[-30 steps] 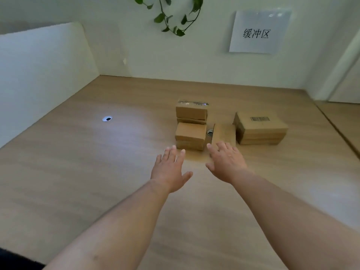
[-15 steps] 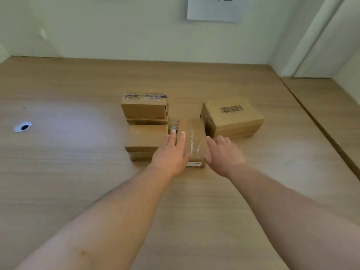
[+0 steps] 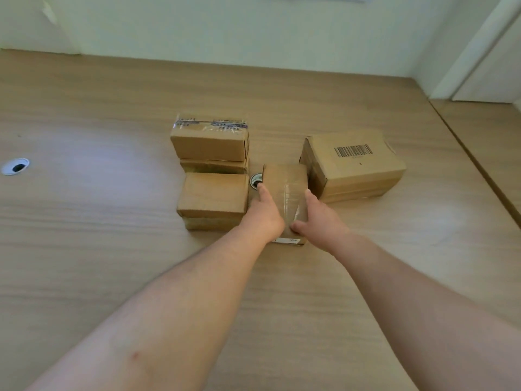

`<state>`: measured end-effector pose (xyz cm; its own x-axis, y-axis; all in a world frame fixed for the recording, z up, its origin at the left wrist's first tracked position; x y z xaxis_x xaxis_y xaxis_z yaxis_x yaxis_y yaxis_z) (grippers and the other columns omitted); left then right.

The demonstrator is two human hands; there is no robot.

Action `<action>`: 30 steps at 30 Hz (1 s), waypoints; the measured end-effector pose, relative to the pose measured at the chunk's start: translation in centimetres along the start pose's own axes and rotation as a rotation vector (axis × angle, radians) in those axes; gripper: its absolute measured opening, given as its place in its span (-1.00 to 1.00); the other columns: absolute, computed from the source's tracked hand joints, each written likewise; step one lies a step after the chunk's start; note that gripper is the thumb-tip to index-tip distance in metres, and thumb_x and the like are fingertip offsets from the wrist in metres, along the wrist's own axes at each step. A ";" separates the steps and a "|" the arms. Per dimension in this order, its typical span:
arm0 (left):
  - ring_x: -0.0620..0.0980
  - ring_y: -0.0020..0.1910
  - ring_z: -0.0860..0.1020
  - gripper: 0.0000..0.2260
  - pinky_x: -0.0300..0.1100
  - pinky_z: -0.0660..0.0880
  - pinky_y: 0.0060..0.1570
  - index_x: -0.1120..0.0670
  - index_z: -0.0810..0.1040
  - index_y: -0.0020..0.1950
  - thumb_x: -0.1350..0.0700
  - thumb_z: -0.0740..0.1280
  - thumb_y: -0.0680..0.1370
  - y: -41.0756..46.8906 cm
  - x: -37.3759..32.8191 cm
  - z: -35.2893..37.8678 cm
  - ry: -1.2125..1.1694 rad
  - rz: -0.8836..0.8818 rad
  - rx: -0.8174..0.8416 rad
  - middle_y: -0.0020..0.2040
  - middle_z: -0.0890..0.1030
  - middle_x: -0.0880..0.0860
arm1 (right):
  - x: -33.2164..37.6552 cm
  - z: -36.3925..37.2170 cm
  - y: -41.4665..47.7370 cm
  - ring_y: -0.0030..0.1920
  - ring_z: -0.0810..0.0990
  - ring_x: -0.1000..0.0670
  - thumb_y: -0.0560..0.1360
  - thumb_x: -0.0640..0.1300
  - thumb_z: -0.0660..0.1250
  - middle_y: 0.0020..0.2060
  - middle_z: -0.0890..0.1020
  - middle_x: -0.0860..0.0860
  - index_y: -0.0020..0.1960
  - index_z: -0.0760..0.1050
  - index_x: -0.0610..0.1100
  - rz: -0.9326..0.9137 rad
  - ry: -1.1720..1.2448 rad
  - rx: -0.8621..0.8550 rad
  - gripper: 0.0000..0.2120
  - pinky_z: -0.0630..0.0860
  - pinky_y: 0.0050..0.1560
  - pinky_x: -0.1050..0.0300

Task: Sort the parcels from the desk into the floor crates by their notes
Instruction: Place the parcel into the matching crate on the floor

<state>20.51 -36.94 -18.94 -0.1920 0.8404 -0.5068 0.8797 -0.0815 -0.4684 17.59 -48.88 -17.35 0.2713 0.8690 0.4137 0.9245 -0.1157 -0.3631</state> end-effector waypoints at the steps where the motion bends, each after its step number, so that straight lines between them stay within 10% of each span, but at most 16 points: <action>1: 0.15 0.33 0.43 -0.09 0.01 0.45 0.28 0.04 -0.33 0.56 0.13 0.36 0.55 0.0 0.2 0.1 -0.024 -0.026 -0.002 0.49 0.26 0.17 | -0.2 0.1 -0.1 0.37 0.38 -0.14 0.49 -0.09 0.41 0.39 0.38 -0.16 0.58 -0.12 -0.16 0.027 0.038 0.006 -0.11 0.36 0.29 0.02; 6: 0.15 0.38 0.38 -0.10 0.05 0.39 0.34 0.07 -0.25 0.58 0.16 0.38 0.52 -2.4 1.1 0.0 -0.028 -0.058 -0.047 0.49 0.27 0.14 | -0.8 0.0 -2.2 0.40 0.34 -0.15 0.40 -0.09 0.51 0.41 0.35 -0.15 0.57 -0.08 -0.21 0.101 0.105 0.031 -0.01 0.36 0.29 0.02; 15: 0.13 0.32 0.40 -0.28 0.07 0.49 0.23 -0.09 0.04 0.56 0.17 0.36 0.53 -11.9 3.2 -0.9 -0.173 -0.012 -0.164 0.41 0.26 0.09 | 0.5 -1.0 -10.7 0.12 0.53 -0.13 0.38 -0.17 0.51 0.06 0.55 -0.09 0.30 0.33 -0.11 0.041 0.283 -0.007 -0.43 0.48 0.11 0.01; 30: 0.16 0.28 0.46 -0.38 0.10 0.52 0.17 0.05 0.25 0.42 -0.35 0.15 0.54 -26.6 14.3 -6.5 -0.683 -0.230 -0.346 0.37 0.42 0.09 | 11.7 5.3 -20.2 0.33 0.44 -0.12 0.46 0.22 0.37 0.37 0.42 -0.06 0.47 0.20 -0.14 -0.233 0.431 0.189 -0.25 0.46 0.19 0.00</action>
<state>-2.83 -19.26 -9.08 -0.5105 0.2924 -0.8087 0.8493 0.3185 -0.4209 0.69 -33.83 -9.56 0.1862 0.5800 0.7931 0.9198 0.1808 -0.3482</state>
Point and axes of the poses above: each hand's wrist, its own y-axis towards the middle knuckle, its own z-axis out of the palm, x = y × z, the point moved 4 cm from there along y, towards the middle knuckle
